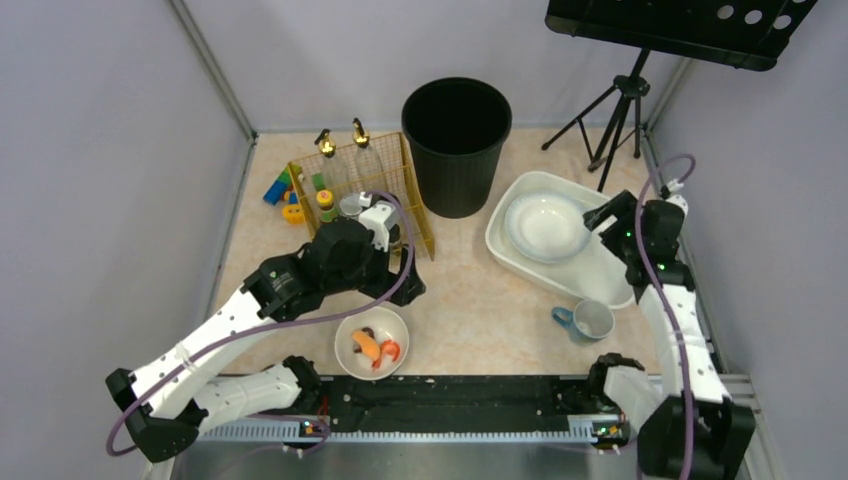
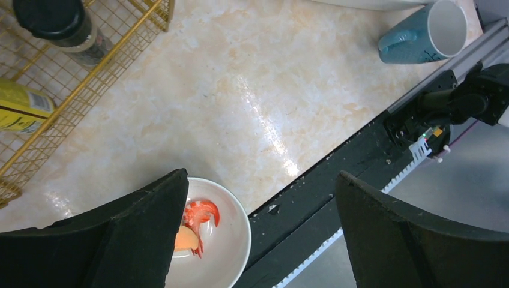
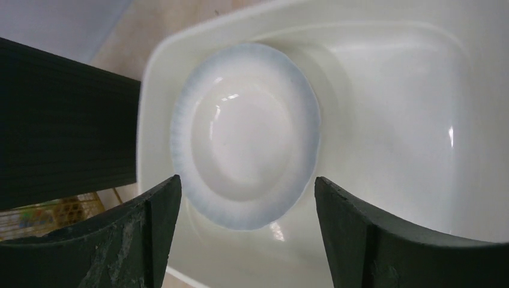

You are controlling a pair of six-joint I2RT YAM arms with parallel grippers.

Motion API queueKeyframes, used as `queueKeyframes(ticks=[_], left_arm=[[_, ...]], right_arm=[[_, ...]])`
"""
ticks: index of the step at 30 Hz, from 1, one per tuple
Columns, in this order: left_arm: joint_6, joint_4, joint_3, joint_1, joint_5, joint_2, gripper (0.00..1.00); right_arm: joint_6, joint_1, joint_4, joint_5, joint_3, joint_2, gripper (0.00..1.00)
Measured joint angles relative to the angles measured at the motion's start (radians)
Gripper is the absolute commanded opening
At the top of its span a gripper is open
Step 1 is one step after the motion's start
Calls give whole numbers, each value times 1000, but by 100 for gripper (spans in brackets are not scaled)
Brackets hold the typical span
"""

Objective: Clear the kitchen counter

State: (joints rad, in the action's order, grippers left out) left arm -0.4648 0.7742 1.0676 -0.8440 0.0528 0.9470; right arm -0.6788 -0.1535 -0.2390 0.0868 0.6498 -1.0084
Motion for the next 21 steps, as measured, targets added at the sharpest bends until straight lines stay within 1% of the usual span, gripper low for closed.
queueKeyframes(ticks=[2,4,9,12,16,21], left_arm=[[0,8,6,0,-28,0,99],[1,15,10,1,-64,0,99],[-5,58,11,4,-152,-3,99],[-13,73,5,5,-186,-18,99],[-31,89,-19,5,-228,-35,98],[-82,152,-96,5,-331,-21,97]], right_arm=[[34,0,-61,-10,56,93,78],[60,0,-95,6,109,149,77],[105,23,-155,142,197,226,75],[114,95,-186,221,200,247,73],[109,293,-204,262,186,251,72],[77,557,-179,235,141,248,71]])
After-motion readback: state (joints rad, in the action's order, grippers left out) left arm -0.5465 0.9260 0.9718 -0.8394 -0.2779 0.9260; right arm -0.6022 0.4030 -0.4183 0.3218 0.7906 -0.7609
